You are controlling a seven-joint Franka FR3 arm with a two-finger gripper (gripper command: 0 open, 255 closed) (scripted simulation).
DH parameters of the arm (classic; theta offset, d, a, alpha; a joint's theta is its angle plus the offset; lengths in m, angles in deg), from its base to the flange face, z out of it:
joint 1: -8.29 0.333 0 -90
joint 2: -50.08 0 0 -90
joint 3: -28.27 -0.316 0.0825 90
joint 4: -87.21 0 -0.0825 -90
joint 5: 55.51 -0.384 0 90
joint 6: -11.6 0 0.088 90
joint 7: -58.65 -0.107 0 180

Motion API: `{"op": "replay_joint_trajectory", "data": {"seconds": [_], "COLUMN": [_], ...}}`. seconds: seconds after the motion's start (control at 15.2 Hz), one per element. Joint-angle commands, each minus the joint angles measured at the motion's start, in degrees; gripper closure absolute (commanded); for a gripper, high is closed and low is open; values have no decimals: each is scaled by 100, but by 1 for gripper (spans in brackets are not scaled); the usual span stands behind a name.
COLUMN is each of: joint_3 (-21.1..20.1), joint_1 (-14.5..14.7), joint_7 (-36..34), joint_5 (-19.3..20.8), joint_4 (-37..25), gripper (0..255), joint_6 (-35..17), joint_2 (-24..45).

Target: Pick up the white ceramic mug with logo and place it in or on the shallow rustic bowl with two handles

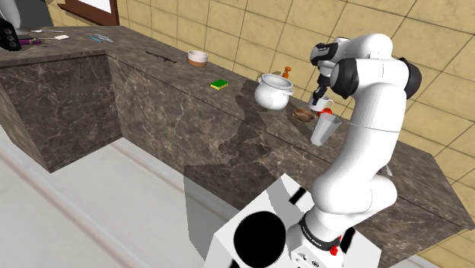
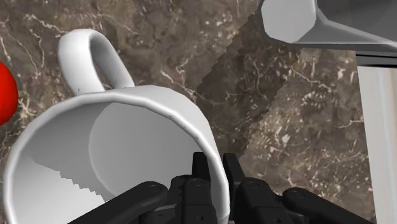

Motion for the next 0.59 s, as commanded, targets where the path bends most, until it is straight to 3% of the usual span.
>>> {"op": "replay_joint_trajectory", "data": {"seconds": [0.0, 0.53], "joint_3": [-6, -17], "joint_1": [-8, -3], "joint_7": [17, 22], "joint_5": [-19, -37], "joint_4": [111, 258], "gripper": [255, 255], "joint_6": [-146, -322], "joint_2": [33, 67]}}
